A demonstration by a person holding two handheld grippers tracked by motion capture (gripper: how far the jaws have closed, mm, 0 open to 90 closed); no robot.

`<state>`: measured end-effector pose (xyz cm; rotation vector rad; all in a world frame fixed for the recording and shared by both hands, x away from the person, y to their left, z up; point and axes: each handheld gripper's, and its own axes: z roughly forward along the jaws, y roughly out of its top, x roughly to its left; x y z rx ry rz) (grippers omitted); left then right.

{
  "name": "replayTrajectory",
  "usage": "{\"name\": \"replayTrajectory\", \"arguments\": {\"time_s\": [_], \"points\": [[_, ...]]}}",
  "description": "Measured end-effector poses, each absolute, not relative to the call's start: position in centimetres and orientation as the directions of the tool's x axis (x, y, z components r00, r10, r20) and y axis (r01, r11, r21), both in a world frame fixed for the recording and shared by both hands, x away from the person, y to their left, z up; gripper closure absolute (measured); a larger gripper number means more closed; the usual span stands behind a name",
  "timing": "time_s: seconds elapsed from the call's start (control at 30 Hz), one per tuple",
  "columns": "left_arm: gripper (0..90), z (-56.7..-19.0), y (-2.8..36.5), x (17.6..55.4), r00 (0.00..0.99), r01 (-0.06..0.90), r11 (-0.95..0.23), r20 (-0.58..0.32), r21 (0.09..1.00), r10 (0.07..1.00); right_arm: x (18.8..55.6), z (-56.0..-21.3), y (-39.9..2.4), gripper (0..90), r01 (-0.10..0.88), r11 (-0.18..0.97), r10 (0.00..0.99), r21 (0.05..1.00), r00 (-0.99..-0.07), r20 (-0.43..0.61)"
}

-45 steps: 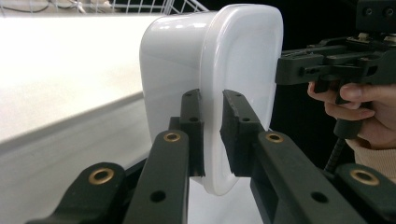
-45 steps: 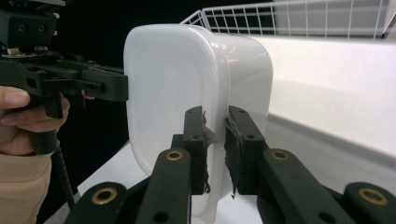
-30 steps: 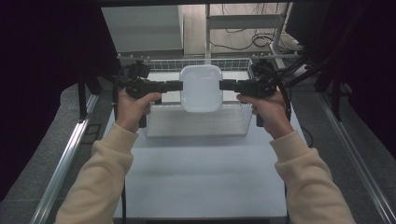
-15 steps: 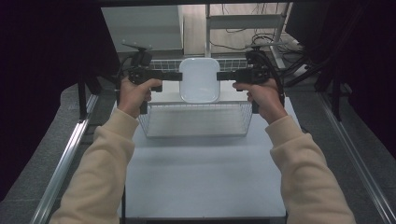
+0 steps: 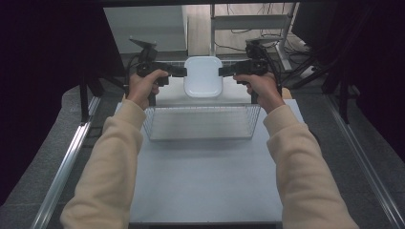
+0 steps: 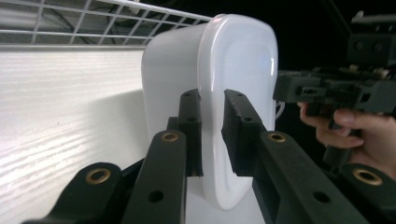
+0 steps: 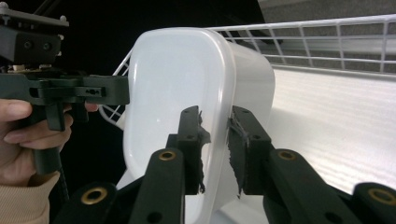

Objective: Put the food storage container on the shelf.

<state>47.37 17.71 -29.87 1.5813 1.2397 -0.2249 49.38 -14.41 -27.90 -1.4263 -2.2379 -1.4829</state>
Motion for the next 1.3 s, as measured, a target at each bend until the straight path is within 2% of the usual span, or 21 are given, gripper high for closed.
{"name": "replayTrajectory", "arguments": {"time_s": [0.23,0.37,0.53,0.67,0.7,0.73,0.77,0.8,0.83,0.87,1.0,1.03,1.1,1.27,1.3], "points": [[76.8,-31.5,18.1,49.6,0.365,0.820,0.196,-0.755,0.538,0.544,51.6,-29.3,-14.6,69.8,0.792,0.014,0.620,0.610,-0.485,0.616],[75.4,-31.9,18.1,50.0,0.352,0.823,0.204,-0.757,0.531,0.551,52.5,-30.2,-14.7,69.7,0.815,-0.040,0.607,0.578,-0.440,0.662],[75.6,-32.3,18.1,50.0,0.360,0.812,0.209,-0.749,0.545,0.556,52.7,-30.7,-14.6,69.8,0.812,-0.069,0.611,0.580,-0.425,0.668],[71.0,-32.2,17.9,50.0,0.366,0.808,0.199,-0.738,0.554,0.567,52.5,-30.6,-14.5,69.4,0.807,-0.073,0.619,0.587,-0.424,0.661],[66.6,-31.7,17.4,49.4,0.411,0.758,0.176,-0.669,0.628,0.619,52.3,-30.4,-14.4,63.9,0.799,-0.074,0.624,0.597,-0.429,0.652],[62.9,-31.7,17.4,49.4,0.411,0.758,0.176,-0.669,0.628,0.619,52.1,-30.2,-14.3,58.7,0.783,-0.083,0.622,0.617,-0.442,0.646],[54.8,-31.1,17.0,48.7,0.436,0.720,0.158,-0.618,0.675,0.654,51.7,-29.9,-14.1,52.1,0.760,-0.089,0.622,0.644,-0.463,0.631],[49.2,-31.1,17.0,48.7,0.436,0.720,0.158,-0.618,0.675,0.654,51.7,-29.9,-14.1,52.1,0.760,-0.089,0.622,0.644,-0.463,0.631],[49.2,-30.5,16.7,48.1,0.444,0.687,0.159,-0.583,0.709,0.681,51.3,-29.7,-14.0,47.5,0.740,-0.085,0.627,0.667,-0.480,0.613],[38.7,-29.9,16.8,47.3,0.456,0.664,0.154,-0.559,0.732,0.692,50.0,-28.6,-13.6,38.8,0.678,-0.062,0.662,0.733,-0.521,0.539],[34.0,-29.2,16.9,46.0,0.477,0.636,0.105,-0.496,0.765,0.726,48.7,-27.8,-13.9,35.9,0.646,-0.036,0.668,0.763,-0.552,0.499],[34.0,-28.9,17.0,45.2,0.498,0.624,0.060,-0.455,0.779,0.738,48.4,-27.6,-14.0,35.2,0.640,-0.025,0.669,0.768,-0.561,0.489],[30.8,-28.6,17.2,43.9,0.509,0.611,0.039,-0.429,0.791,0.746,46.7,-27.4,-14.9,33.3,0.609,0.033,0.682,0.792,-0.593,0.428],[29.9,-28.8,17.2,41.3,0.546,0.589,-0.001,-0.398,0.808,0.737,45.1,-27.5,-16.1,29.7,0.576,0.099,0.687,0.811,-0.629,0.363],[29.7,-29.1,17.1,40.2,0.554,0.579,-0.028,-0.368,0.815,0.747,44.2,-27.8,-16.8,28.0,0.551,0.139,0.683,0.823,-0.656,0.323]]}}
